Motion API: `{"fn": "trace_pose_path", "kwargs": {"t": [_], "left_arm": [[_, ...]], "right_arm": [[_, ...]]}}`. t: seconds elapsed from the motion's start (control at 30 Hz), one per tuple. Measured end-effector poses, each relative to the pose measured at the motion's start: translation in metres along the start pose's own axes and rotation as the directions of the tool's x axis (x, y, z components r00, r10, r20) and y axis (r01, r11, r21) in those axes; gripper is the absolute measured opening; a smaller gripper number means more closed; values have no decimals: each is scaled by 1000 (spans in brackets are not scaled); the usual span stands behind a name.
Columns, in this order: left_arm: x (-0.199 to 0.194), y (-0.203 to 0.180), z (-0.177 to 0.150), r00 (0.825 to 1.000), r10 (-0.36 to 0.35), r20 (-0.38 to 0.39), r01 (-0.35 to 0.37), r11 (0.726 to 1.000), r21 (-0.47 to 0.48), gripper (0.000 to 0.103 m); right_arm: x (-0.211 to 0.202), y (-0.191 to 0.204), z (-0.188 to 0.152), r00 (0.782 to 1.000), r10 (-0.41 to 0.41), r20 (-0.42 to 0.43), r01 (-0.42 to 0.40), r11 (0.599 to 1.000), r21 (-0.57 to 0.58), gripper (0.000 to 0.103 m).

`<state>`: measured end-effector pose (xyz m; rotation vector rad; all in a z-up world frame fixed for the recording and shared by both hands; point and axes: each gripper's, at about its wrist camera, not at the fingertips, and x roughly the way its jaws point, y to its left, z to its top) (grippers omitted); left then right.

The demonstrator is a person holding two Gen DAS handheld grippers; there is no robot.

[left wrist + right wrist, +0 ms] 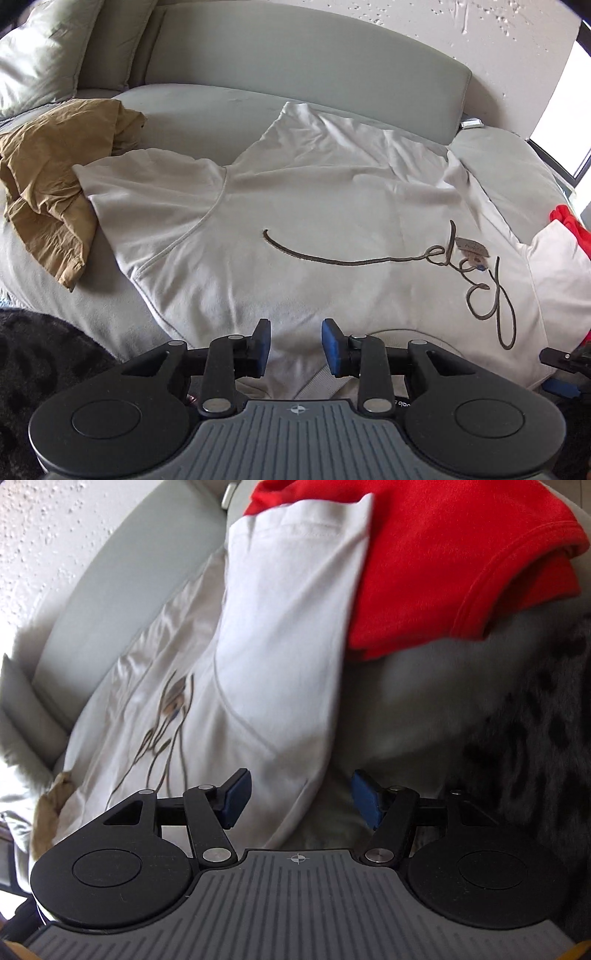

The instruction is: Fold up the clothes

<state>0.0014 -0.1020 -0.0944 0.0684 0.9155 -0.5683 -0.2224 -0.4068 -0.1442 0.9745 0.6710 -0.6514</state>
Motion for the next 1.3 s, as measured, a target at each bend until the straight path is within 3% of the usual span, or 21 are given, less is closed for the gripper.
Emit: {"fn": "trace_pose_path", "kwargs": {"t": [0.07,0.1,0.13,0.17,0.2,0.3,0.4,0.47,0.53,0.57,0.7,0.8,0.93,1.0,1.1,1.17,1.27,1.3], "left_arm": [[10,-2,3,1000,5,5,-5,1000,-14,30],[12,-2,4,1000,4,9,-4,1000,-19,30],[13,-2,5,1000,2,14,-2,1000,-22,30],[13,-3,6,1000,-4,17,4,1000,-22,30],[13,-5,6,1000,-9,20,9,1000,-13,29],[17,-12,7,1000,-5,3,5,1000,20,29],[29,-15,6,997,44,-60,-40,997,59,29],[28,-14,6,998,40,-57,-36,997,72,29],[19,-15,8,999,18,-40,-15,997,71,28],[15,-15,10,1000,6,-30,-4,997,71,28],[1,-24,15,999,-31,28,29,995,92,32],[5,-36,19,998,-25,54,18,992,126,35],[16,-36,11,1000,-1,9,-1,988,153,34],[22,-35,6,1000,11,-14,-9,986,166,34],[30,-35,-1,998,30,-48,-20,982,187,35],[31,-32,-1,991,37,-126,-14,985,174,35],[33,-27,-8,965,35,-261,5,988,153,35],[29,-25,-9,964,22,-265,17,989,144,35]], "right_arm": [[4,-2,1,1000,30,9,-30,1000,0,58],[4,-2,2,999,46,12,-46,999,-5,47],[2,0,2,998,55,24,-54,998,-25,21],[1,1,2,997,63,35,-62,997,-45,5],[-2,3,2,997,63,48,-59,996,-64,3],[-10,13,0,994,-52,95,64,989,-131,2],[-3,5,2,998,-65,28,67,994,-87,4],[-6,4,3,999,-52,-11,52,997,-57,21],[-14,5,2,999,-36,-39,35,999,-31,52],[-18,6,1,998,-28,-53,27,999,-18,57],[-42,39,-4,999,37,-32,-41,992,-121,56],[-41,77,-14,997,76,-25,-80,950,-301,56],[-12,114,-33,993,99,-69,-120,872,-475,26],[-1,124,-45,993,87,-79,-116,827,-551,26],[18,122,-60,987,0,-158,-97,788,-607,28],[20,112,-66,976,-25,-217,-112,794,-598,26],[25,100,-70,940,-99,-326,-110,818,-565,29],[23,95,-69,931,-97,-351,-116,835,-538,29]]}}
